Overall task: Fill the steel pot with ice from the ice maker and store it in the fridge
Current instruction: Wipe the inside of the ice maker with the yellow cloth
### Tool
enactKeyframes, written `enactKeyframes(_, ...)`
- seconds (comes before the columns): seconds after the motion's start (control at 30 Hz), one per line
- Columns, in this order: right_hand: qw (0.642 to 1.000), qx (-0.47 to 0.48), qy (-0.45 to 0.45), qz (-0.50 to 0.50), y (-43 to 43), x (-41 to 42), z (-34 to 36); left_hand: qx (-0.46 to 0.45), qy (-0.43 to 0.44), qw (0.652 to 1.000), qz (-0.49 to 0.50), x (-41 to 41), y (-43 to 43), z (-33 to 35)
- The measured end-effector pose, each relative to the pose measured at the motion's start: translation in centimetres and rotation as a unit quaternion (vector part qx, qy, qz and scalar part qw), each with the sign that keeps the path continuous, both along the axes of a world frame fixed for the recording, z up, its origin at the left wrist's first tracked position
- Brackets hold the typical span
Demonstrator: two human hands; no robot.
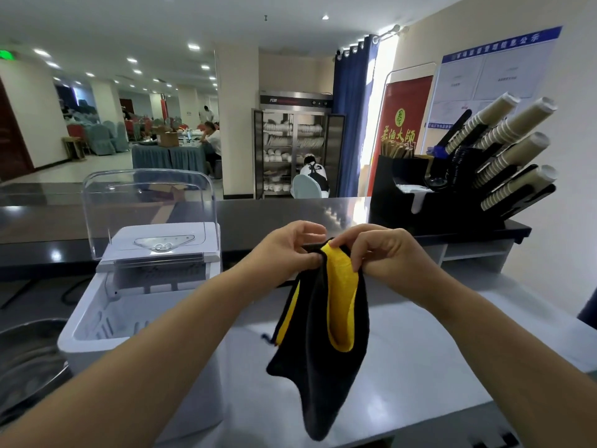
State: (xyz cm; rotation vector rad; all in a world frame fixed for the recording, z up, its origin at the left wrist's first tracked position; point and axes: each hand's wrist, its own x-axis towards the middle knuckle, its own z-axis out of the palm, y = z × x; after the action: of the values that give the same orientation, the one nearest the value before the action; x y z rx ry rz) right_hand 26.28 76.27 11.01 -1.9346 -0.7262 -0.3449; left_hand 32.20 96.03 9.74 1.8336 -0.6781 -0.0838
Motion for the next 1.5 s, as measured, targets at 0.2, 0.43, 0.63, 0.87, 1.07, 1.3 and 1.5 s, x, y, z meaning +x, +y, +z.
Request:
enactKeyframes(0.2,1.0,-0.01,0.025,-0.001,-0.6,0.8,-0.3,-0.027,0.082,0.994,-0.068,-0.5,0.4,0.0)
enactKeyframes(0.43,0.983,-0.124,-0.043,-0.131,0.2,1.7,-3.2,0.023,-0.037,0.998,0.055,-0.2,-0.1,0.5)
enactKeyframes(0.63,0.959,-0.234,-0.006,-0.161,-0.8,2.3,-6.4,-0.006,-0.104,0.988,0.117,0.2,0.6,1.1)
enactKeyframes(0.87,0.928,-0.328,-0.043,-0.169,-2.3,3.3,-5.9,0.004,-0.092,0.988,0.121,1.4,2.1,1.8)
enactKeyframes(1.07,0.972,-0.122,0.073,-0.188,-3.9,4.0,-2.5,0.182,-0.196,0.947,0.177,2.8,4.2,0.4)
enactKeyframes(1.3,0.977,-0.04,0.144,-0.152,-3.8,4.3,-2.0,0.242,-0.203,0.929,0.191,3.2,4.8,-2.5)
enactKeyframes(1.5,0.977,-0.012,0.133,-0.169,-3.7,5.7,-2.4,0.322,-0.233,0.893,0.21,3.5,5.1,-2.6)
